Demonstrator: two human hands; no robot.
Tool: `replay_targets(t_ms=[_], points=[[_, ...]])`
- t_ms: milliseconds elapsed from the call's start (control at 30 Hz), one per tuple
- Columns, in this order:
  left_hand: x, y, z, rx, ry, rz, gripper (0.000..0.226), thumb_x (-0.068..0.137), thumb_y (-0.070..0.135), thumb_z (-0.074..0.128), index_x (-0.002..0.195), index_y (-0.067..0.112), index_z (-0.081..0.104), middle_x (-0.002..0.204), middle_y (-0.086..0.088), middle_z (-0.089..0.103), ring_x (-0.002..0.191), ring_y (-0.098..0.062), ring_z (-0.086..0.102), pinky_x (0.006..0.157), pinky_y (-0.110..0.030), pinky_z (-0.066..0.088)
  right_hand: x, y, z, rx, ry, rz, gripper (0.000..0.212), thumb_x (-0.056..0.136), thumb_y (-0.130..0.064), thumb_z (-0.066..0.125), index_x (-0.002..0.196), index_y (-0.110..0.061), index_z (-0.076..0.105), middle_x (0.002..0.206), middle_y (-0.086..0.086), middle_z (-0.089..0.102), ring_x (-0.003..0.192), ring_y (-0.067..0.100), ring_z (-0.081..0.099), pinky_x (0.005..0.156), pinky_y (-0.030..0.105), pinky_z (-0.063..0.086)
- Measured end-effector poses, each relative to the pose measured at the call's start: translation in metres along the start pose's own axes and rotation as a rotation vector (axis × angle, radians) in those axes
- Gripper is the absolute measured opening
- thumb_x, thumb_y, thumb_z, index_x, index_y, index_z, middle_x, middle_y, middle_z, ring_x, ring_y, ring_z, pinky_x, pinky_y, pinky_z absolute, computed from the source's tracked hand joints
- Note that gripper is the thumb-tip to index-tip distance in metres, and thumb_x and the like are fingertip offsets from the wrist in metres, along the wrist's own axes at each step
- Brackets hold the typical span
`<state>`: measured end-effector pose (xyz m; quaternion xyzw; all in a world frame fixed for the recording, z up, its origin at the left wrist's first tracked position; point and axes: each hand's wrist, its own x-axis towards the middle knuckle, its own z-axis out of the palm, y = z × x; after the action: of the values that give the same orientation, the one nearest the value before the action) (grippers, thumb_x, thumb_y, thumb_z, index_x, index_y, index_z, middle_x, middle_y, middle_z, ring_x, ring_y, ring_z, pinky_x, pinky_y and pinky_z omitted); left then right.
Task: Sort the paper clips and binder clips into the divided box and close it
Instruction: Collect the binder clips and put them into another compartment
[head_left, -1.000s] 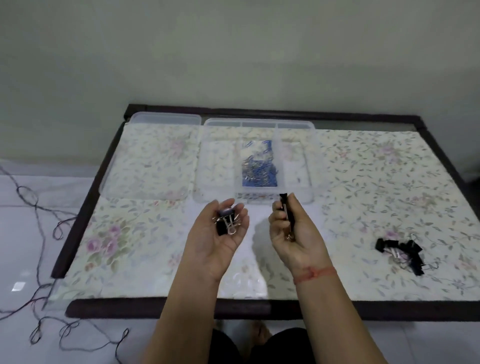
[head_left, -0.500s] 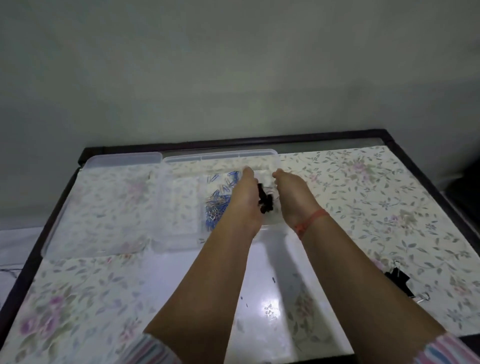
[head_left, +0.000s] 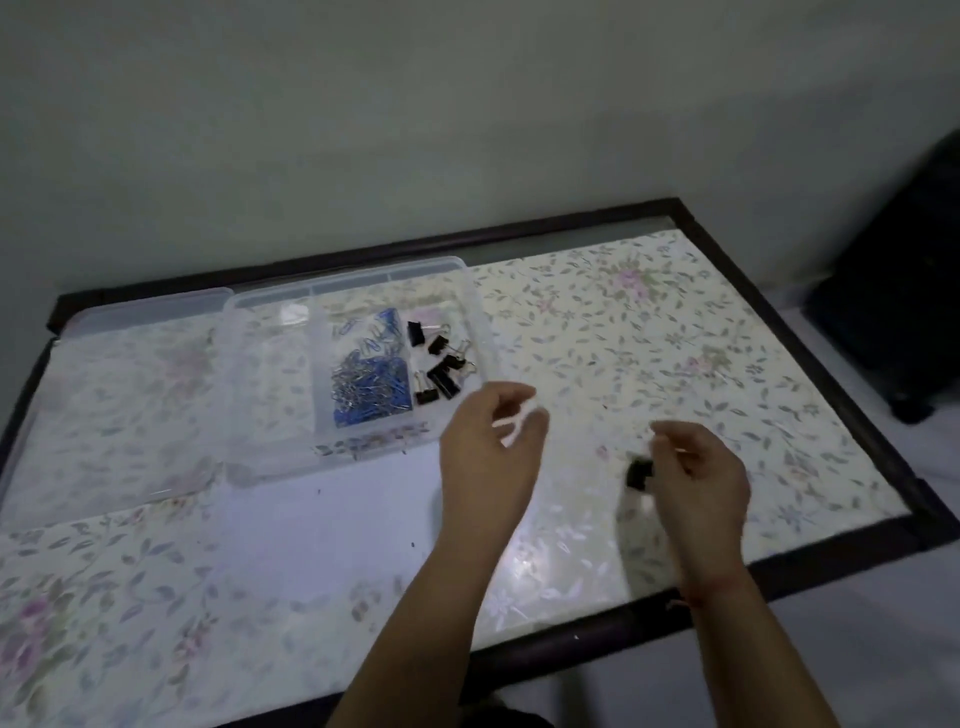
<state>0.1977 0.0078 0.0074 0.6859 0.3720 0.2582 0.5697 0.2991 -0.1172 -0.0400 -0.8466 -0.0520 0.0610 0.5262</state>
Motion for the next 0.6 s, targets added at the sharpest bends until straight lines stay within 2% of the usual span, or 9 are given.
replay_targets(t_ms=[100, 167, 233, 333, 433, 500, 600], points=[[-0.016, -0.021, 0.033, 0.306, -0.239, 0.101, 0.027, 0.081, 0.016, 0.065, 0.107, 0.019, 0.065, 0.114, 0.006, 0.062, 0.104, -0.008, 0.057, 0.091, -0.021, 0.045, 0.004, 0.036, -0.034, -0.361, 0.057, -0.047, 0.023, 0.079, -0.005, 0.063, 0.099, -0.013, 0.070, 0.100, 0.015, 0.064, 0.093, 0.032, 0.059, 0.080, 0.038, 0.048], [-0.021, -0.033, 0.055, 0.459, -0.318, 0.184, 0.036, 0.079, 0.014, 0.064, 0.116, 0.018, 0.062, 0.120, 0.004, 0.059, 0.111, -0.013, 0.054, 0.093, -0.016, 0.036, 0.008, 0.050, -0.045, -0.477, 0.042, -0.040, 0.029, 0.074, -0.005, 0.066, 0.102, -0.012, 0.070, 0.103, 0.019, 0.059, 0.096, 0.040, 0.055, 0.081, 0.042, 0.047], [-0.022, -0.041, 0.076, 0.562, -0.352, 0.208, 0.043, 0.080, 0.013, 0.062, 0.123, 0.015, 0.057, 0.126, 0.000, 0.057, 0.117, -0.017, 0.050, 0.095, -0.018, 0.031, 0.012, 0.055, -0.049, -0.548, -0.028, -0.048, 0.028, 0.073, -0.009, 0.067, 0.100, -0.012, 0.070, 0.101, 0.018, 0.059, 0.095, 0.040, 0.055, 0.077, 0.037, 0.044], [-0.019, -0.048, 0.102, 0.691, -0.376, 0.269, 0.039, 0.081, 0.011, 0.059, 0.120, 0.012, 0.056, 0.121, -0.005, 0.057, 0.112, -0.023, 0.050, 0.090, -0.024, 0.034, 0.017, 0.055, -0.049, -0.516, -0.109, -0.072, 0.024, 0.076, -0.014, 0.066, 0.099, -0.011, 0.067, 0.098, 0.012, 0.059, 0.091, 0.030, 0.058, 0.070, 0.028, 0.037], [-0.010, -0.054, 0.113, 0.744, -0.356, 0.312, 0.033, 0.081, 0.010, 0.060, 0.114, 0.012, 0.059, 0.111, -0.006, 0.060, 0.103, -0.025, 0.051, 0.085, -0.028, 0.038, 0.013, 0.055, -0.047, -0.469, -0.155, -0.158, 0.033, 0.082, -0.014, 0.062, 0.115, -0.017, 0.058, 0.098, 0.004, 0.064, 0.090, 0.022, 0.060, 0.072, 0.026, 0.037], [-0.005, -0.053, 0.114, 0.740, -0.374, 0.298, 0.030, 0.081, 0.011, 0.062, 0.111, 0.013, 0.063, 0.104, -0.005, 0.062, 0.097, -0.024, 0.054, 0.082, -0.031, 0.042, 0.012, 0.052, -0.048, -0.384, -0.145, -0.139, 0.036, 0.085, -0.015, 0.060, 0.120, -0.021, 0.055, 0.092, -0.004, 0.064, 0.085, 0.015, 0.060, 0.072, 0.023, 0.037], [-0.002, -0.051, 0.107, 0.798, -0.416, 0.293, 0.034, 0.079, 0.017, 0.062, 0.113, 0.016, 0.061, 0.101, -0.004, 0.061, 0.095, -0.023, 0.057, 0.078, -0.032, 0.044, 0.012, 0.052, -0.051, -0.237, -0.059, -0.102, 0.016, 0.087, -0.018, 0.061, 0.102, -0.021, 0.063, 0.080, -0.008, 0.064, 0.074, 0.011, 0.059, 0.069, 0.021, 0.040]])
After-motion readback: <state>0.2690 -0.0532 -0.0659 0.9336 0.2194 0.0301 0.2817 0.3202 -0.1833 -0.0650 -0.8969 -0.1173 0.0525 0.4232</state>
